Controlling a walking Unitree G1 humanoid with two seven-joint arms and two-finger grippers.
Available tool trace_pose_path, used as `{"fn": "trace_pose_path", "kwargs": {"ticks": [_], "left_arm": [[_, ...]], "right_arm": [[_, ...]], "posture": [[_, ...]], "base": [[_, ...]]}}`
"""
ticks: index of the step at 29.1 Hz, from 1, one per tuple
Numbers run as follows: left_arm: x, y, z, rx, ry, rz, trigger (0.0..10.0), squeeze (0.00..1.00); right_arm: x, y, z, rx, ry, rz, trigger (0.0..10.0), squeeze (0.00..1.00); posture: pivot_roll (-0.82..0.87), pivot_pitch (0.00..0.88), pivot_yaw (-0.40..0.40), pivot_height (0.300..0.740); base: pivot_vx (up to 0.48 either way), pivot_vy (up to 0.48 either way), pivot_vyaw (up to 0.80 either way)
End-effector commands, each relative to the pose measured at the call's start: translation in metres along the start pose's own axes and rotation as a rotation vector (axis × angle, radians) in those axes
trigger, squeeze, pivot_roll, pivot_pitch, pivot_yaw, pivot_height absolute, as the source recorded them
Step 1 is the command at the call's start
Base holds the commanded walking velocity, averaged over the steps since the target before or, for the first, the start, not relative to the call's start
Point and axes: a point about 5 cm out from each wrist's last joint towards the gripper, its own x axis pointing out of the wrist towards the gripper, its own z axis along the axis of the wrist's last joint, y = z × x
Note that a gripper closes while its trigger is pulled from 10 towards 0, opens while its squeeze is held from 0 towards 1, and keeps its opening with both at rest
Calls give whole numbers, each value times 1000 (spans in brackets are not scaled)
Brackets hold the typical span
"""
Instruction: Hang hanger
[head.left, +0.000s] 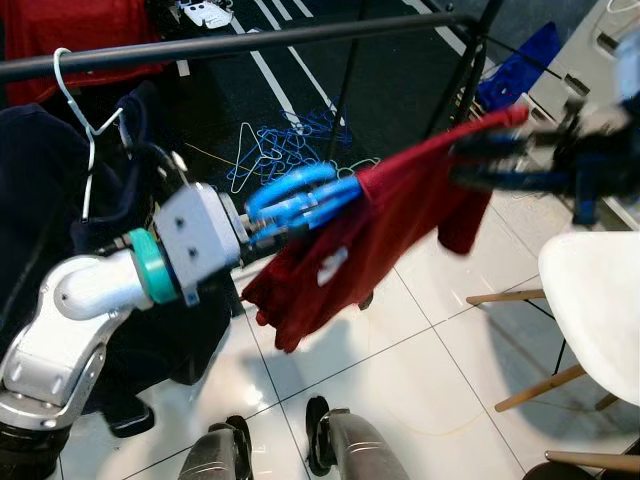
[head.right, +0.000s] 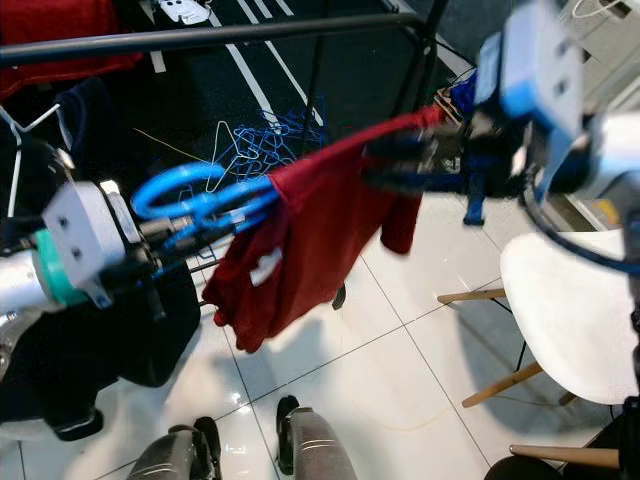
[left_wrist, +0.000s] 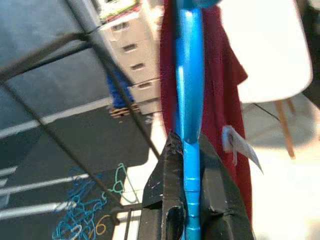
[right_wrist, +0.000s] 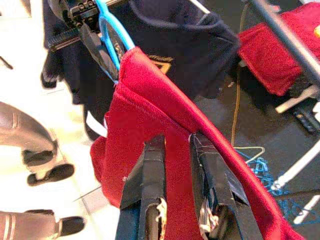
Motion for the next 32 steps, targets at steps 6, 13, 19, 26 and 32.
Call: {"fn": "trace_pose_path", "kwargs": {"ticks": [6,13,19,26,32], "left_arm": [[5,-14,-3,58,1,-130,10000,0],[6,-21,-13,102,35,-207,10000,0],[12,-27,-32,166,69,-245,10000,0],[14,-23,-34,176,60,-257,10000,0],[16,-21,-36,146,53,-261,10000,0]], "right_arm": [[11,13,1,26,-31,82,10000,0],[22,30,4,105,-130,181,10000,0],[18,34,10,96,-159,195,10000,1000],[23,50,0,124,-99,276,10000,0],[32,77,-11,172,-50,359,10000,0]], "posture": [[-146,137,-35,740],[-135,144,-15,740],[-146,145,2,740],[-144,145,2,740],[-148,145,4,740]], "base": [[0,0,0],[0,0,0],[0,0,0],[0,0,0],[0,0,0]]}}
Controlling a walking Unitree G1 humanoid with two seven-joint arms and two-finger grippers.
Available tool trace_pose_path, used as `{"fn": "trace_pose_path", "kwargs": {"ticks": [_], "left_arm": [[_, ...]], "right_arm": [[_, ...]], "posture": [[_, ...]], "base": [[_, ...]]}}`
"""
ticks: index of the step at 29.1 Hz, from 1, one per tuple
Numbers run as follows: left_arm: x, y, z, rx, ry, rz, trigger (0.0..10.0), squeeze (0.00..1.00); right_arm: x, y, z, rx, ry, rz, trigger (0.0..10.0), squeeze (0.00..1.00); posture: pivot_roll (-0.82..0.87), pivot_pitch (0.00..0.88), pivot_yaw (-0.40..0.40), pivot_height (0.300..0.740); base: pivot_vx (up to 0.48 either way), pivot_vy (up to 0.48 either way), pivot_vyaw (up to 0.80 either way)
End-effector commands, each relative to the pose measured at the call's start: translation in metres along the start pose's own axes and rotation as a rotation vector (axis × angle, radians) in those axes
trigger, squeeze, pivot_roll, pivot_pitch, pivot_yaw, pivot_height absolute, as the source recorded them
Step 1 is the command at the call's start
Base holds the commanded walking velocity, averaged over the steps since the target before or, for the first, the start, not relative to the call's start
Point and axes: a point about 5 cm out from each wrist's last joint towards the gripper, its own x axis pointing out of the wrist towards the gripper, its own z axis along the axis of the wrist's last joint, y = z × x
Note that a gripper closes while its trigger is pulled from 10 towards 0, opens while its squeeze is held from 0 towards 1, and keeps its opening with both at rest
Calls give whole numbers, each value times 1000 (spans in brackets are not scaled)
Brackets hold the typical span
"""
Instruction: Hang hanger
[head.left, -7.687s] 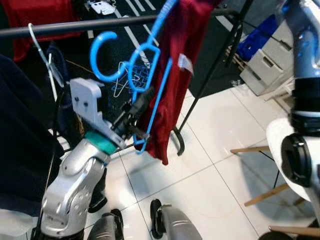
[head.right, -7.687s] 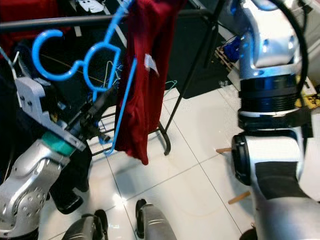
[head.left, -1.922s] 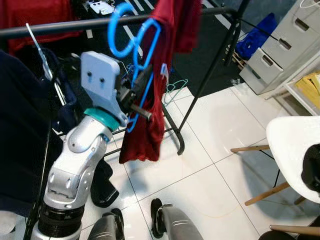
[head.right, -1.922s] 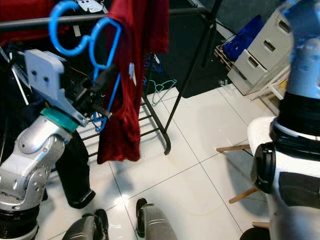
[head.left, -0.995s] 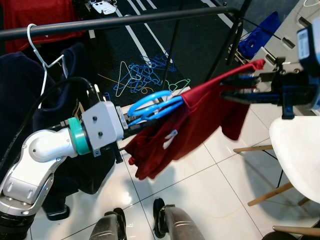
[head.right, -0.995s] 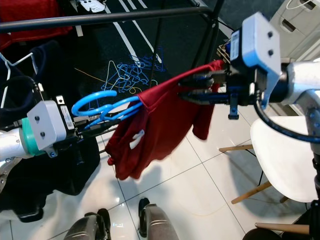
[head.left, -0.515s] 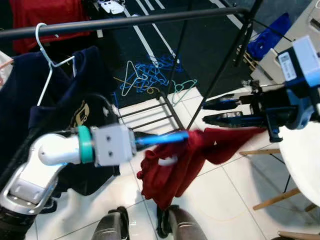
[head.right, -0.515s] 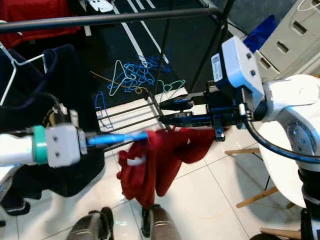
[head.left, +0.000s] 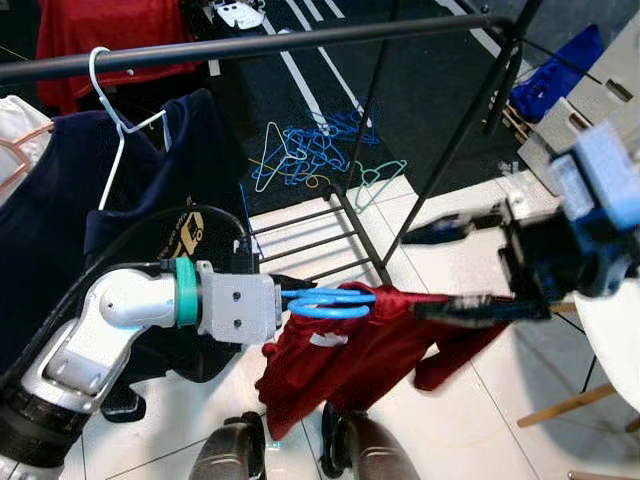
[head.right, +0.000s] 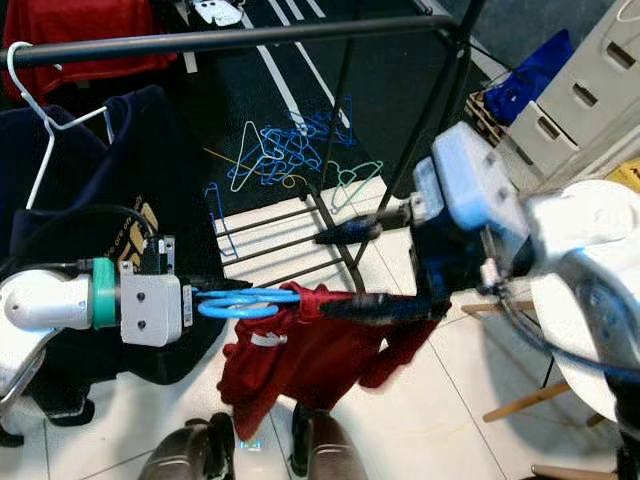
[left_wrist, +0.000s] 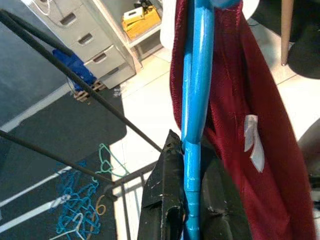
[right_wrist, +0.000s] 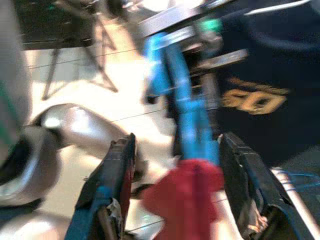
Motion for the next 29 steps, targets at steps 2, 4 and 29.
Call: {"fn": "trace_pose_path", "kwargs": {"ticks": [2,4,29], "left_arm": [[4,-2,2,-15,-52,-17,10000,0],[4,-1,2,-14,-57,-19,10000,0],[2,1,8,-11,-93,-29,10000,0]], "right_arm": [[8,12,-11,-9,85,37,10000,0],[9,12,-17,-16,115,23,10000,0],[17,-23,-35,-209,177,-186,10000,0]], "posture": [[-155,146,6,740],[-159,146,10,740],[-139,142,18,740]], "base": [[0,0,0],[0,0,0],[0,0,0]]}}
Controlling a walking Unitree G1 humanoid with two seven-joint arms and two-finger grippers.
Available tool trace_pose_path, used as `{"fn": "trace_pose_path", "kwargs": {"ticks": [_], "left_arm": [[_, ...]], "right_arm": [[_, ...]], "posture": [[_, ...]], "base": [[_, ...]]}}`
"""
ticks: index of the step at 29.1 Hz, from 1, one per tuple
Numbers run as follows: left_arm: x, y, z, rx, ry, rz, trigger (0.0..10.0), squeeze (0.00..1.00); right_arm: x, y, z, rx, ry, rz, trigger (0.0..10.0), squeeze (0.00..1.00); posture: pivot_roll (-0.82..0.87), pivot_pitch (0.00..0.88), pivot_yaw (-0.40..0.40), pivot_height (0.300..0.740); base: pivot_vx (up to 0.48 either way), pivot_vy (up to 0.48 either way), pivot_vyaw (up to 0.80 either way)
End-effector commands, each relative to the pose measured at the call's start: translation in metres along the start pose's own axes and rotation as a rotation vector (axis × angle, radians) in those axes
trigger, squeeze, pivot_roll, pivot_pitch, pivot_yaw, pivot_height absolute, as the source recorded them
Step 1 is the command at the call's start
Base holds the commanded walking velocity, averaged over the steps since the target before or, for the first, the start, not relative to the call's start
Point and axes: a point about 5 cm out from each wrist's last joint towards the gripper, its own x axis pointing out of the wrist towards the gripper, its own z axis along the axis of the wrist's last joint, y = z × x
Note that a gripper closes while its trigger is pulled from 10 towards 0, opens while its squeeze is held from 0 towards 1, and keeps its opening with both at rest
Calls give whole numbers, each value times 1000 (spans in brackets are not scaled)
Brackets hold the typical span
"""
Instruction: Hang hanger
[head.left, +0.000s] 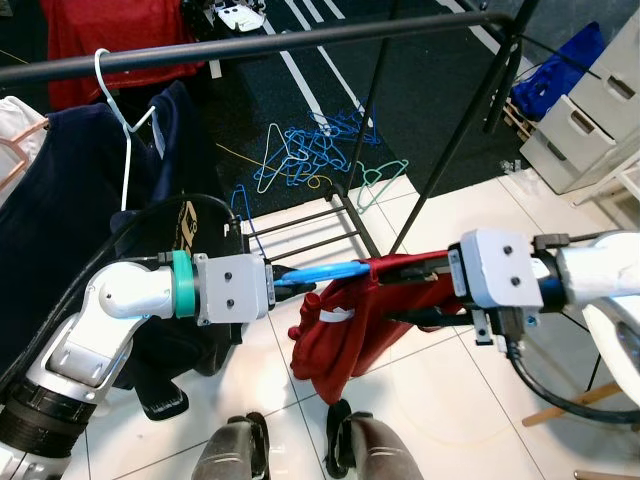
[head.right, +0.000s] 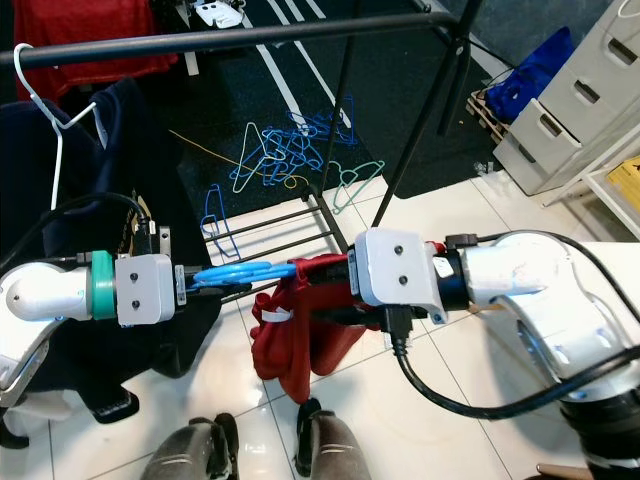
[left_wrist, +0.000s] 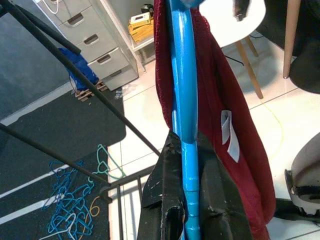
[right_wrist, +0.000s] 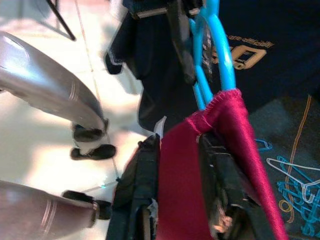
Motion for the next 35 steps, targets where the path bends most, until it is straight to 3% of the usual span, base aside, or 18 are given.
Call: {"fn": "trace_pose_path", "kwargs": {"ticks": [1,5,6,17,18,20,21,25,29,30,31,33,35], "left_arm": [[4,-4,12,44,-61,-40,10000,0],[5,-5,10,43,-59,-39,10000,0],[5,-6,10,43,-59,-38,10000,0],[6,-5,8,46,-58,-35,10000,0],[6,-5,8,46,-58,-33,10000,0],[6,-5,8,46,-58,-32,10000,0],[7,-6,8,46,-58,-32,10000,0],[6,-7,7,44,-54,-30,10000,0],[6,-6,6,42,-50,-26,10000,0],[5,-6,5,41,-48,-26,10000,0],[5,-6,5,41,-48,-26,10000,0],[6,-5,4,40,-48,-26,10000,0],[6,-5,4,40,-48,-26,10000,0]], "right_arm": [[-1,-9,3,-32,-5,-41,10000,0],[-4,-17,9,-71,-21,-87,10000,0],[-8,-24,17,-95,-41,-123,10000,1000],[-15,-23,29,-106,-75,-63,10000,1000],[-15,-21,29,-103,-71,-40,10000,584],[-14,-20,28,-100,-68,-27,10000,584],[-14,-20,28,-105,-64,-24,10000,0],[-16,-18,32,-147,-43,-19,10000,0],[-29,-19,50,-174,-55,-17,10000,0],[-40,-20,64,-172,-96,-17,10000,0],[-40,-20,64,-172,-96,-17,10000,0],[-58,-20,87,-124,-217,-7,10000,0],[-58,-20,87,-124,-217,-7,10000,0]], "posture": [[-140,142,18,740],[-143,140,16,740],[-144,138,15,740],[-149,126,13,740],[-150,126,11,740],[-150,126,11,740],[-149,125,12,740],[-148,127,11,740],[-148,127,10,740],[-158,132,15,740],[-158,132,15,740],[-167,134,19,740],[-167,134,19,740]], "base": [[0,0,0],[0,0,0],[0,0,0],[0,0,0],[0,0,0],[0,0,0],[0,0,0],[0,0,0],[0,0,0],[0,0,0],[0,0,0],[0,0,0],[0,0,0]]}}
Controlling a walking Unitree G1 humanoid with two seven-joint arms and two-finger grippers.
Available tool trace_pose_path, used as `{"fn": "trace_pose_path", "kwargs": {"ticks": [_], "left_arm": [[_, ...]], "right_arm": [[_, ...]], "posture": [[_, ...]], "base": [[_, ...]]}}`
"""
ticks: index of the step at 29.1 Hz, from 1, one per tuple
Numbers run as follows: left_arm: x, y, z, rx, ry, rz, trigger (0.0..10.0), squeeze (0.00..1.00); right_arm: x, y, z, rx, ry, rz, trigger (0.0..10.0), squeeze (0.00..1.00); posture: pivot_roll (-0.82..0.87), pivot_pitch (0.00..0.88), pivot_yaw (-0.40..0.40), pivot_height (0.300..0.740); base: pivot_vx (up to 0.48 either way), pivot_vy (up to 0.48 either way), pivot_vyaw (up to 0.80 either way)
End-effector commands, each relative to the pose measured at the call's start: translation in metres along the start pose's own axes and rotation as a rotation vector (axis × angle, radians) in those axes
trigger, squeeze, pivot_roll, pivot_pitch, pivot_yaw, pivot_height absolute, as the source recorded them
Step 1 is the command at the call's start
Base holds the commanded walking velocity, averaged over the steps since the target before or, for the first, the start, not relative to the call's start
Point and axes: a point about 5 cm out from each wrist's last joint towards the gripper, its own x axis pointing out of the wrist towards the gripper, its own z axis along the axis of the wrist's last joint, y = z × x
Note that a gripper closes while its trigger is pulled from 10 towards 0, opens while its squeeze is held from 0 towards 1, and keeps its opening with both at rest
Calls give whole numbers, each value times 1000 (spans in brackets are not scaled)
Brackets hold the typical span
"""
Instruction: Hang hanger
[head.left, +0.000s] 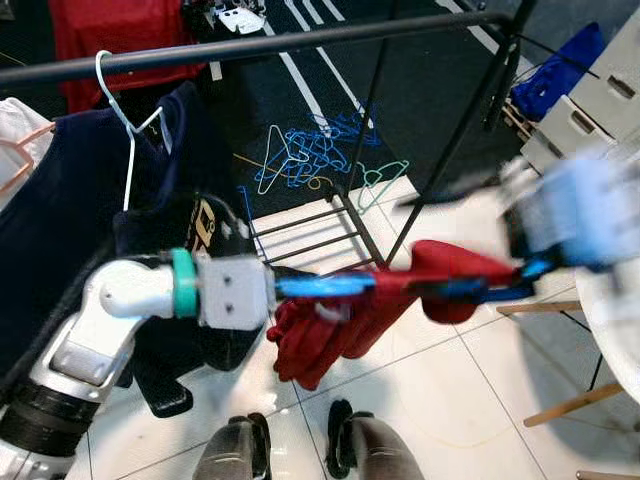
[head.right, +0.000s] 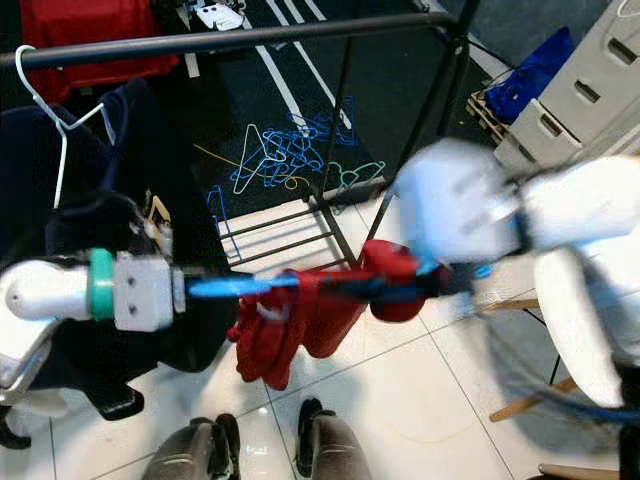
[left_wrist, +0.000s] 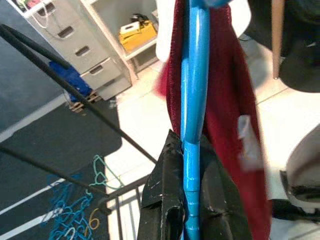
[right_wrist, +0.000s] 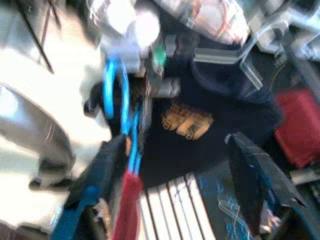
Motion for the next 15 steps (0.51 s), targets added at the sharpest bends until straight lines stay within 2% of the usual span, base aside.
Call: {"fn": "trace_pose_path", "kwargs": {"ticks": [1,5,6,7,8,9,13,15], "left_arm": [[1,-1,1,8,-18,-11,10000,0],[1,-1,1,9,-20,-11,10000,0],[2,-1,2,10,-22,-11,10000,0],[2,-1,2,10,-22,-11,10000,0],[2,0,2,10,-23,-9,10000,0],[2,0,2,10,-23,-9,10000,0],[1,1,2,14,-19,0,10000,0],[1,1,2,14,-19,0,10000,0]], "right_arm": [[-2,4,6,41,-49,33,10000,0],[-8,0,6,68,-68,-2,10000,0],[-8,0,-3,81,-37,-15,10000,0],[-8,0,-3,81,-37,-15,10000,0],[-2,6,-18,117,-10,-5,10000,0],[-2,6,-18,117,-10,-5,10000,0],[17,26,-31,236,-57,46,10000,0],[20,31,-34,263,-64,55,10000,0]], "posture": [[-167,134,19,740],[-168,134,20,740],[-168,134,20,740],[-168,134,20,740],[-155,135,19,740],[-155,135,19,740],[-150,135,21,740],[-150,135,21,740]], "base": [[0,0,0],[0,0,0],[0,0,0],[0,0,0],[0,0,0],[0,0,0],[0,0,0],[0,0,0]]}}
